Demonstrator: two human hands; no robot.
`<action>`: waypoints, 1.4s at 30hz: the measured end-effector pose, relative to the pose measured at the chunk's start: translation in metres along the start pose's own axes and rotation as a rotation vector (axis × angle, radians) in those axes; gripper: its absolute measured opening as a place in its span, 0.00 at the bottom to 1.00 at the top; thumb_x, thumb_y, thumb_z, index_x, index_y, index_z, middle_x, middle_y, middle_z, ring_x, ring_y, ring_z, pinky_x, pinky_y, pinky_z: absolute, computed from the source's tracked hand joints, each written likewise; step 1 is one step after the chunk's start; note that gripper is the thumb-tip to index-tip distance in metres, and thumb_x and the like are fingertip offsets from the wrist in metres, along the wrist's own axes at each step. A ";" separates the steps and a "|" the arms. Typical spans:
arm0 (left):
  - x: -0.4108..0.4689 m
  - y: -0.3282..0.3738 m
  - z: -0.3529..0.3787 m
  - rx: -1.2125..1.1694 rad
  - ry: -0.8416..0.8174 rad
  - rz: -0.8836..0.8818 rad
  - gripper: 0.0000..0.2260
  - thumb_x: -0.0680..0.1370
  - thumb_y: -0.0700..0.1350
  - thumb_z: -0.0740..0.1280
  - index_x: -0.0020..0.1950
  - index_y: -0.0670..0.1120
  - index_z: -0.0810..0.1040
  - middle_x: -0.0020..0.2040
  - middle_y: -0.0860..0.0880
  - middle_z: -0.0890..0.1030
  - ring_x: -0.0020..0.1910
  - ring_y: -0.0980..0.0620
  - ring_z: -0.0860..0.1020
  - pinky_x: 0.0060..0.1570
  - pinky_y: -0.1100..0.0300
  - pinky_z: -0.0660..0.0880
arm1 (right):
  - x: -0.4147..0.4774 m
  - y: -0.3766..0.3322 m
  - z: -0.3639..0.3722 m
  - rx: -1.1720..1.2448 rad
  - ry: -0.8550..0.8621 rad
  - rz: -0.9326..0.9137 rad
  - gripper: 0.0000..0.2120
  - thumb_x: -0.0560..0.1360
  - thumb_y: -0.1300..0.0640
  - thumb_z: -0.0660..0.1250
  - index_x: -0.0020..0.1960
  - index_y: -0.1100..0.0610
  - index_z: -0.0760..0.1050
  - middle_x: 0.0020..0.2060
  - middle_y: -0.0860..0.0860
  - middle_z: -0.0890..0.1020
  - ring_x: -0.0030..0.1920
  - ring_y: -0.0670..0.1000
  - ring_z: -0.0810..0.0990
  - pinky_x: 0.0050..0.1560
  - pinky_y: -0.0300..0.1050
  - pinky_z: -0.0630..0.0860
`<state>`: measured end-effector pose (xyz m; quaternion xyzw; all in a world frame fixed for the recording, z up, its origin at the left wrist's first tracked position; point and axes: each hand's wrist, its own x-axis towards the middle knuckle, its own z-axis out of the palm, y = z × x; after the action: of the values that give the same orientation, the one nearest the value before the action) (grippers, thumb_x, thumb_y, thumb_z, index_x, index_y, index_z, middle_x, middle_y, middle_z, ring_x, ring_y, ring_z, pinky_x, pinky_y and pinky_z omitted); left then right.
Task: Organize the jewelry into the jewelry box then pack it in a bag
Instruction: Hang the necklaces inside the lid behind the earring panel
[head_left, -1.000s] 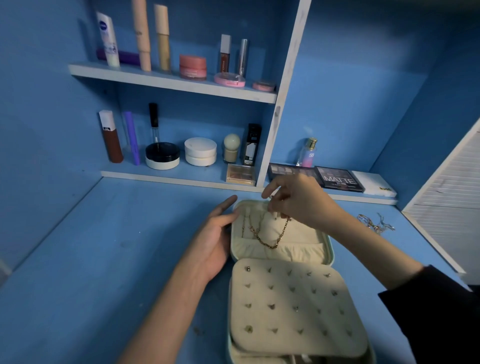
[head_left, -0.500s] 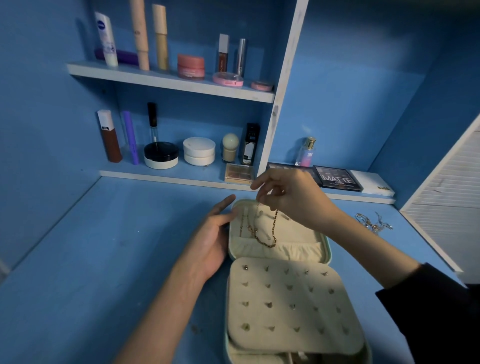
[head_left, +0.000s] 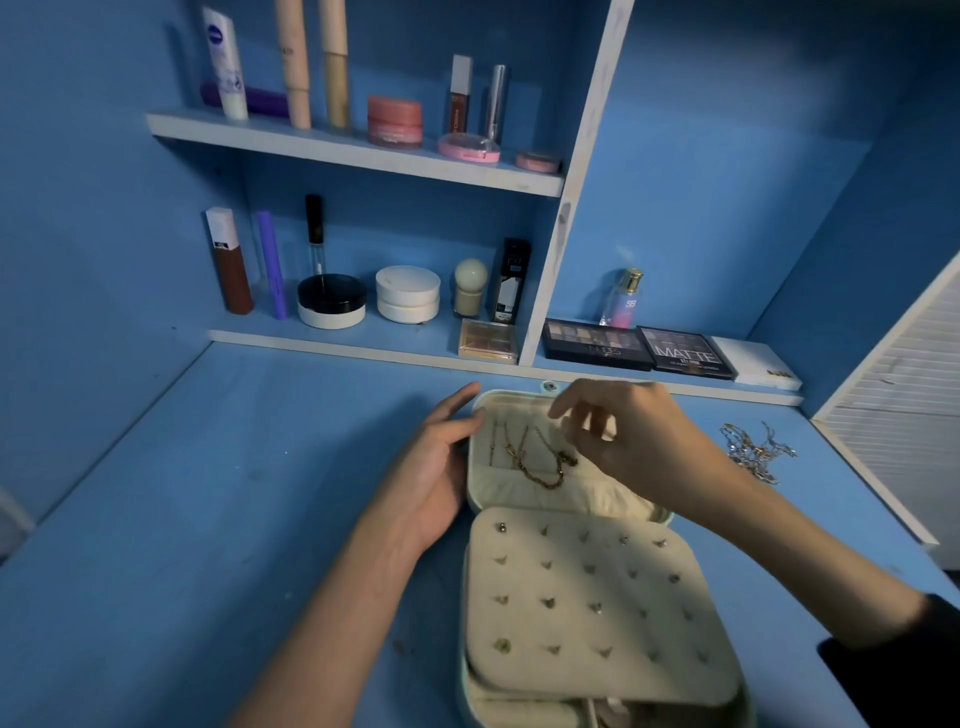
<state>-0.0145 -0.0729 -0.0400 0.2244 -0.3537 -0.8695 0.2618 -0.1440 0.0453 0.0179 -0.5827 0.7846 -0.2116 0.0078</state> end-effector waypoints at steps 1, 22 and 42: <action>0.000 0.000 0.000 0.006 -0.003 0.001 0.19 0.79 0.36 0.60 0.68 0.48 0.71 0.48 0.45 0.81 0.47 0.49 0.79 0.41 0.56 0.76 | -0.004 0.002 0.001 -0.020 0.018 0.008 0.08 0.74 0.62 0.66 0.48 0.51 0.78 0.34 0.40 0.75 0.36 0.42 0.74 0.41 0.43 0.74; -0.002 0.002 0.001 0.016 -0.012 -0.007 0.18 0.79 0.36 0.60 0.68 0.48 0.72 0.41 0.46 0.83 0.41 0.50 0.80 0.37 0.56 0.77 | -0.023 0.007 0.007 -0.010 -0.135 -0.031 0.09 0.72 0.52 0.69 0.51 0.42 0.77 0.30 0.44 0.74 0.33 0.44 0.71 0.39 0.44 0.73; -0.003 0.002 0.002 0.020 -0.011 -0.014 0.18 0.79 0.36 0.60 0.67 0.48 0.72 0.44 0.45 0.82 0.43 0.49 0.79 0.39 0.55 0.76 | -0.021 0.001 0.005 0.118 -0.179 0.118 0.13 0.74 0.63 0.61 0.47 0.50 0.82 0.31 0.43 0.78 0.28 0.41 0.72 0.31 0.32 0.68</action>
<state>-0.0131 -0.0715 -0.0368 0.2246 -0.3622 -0.8689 0.2516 -0.1371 0.0630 0.0085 -0.5508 0.7998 -0.2037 0.1245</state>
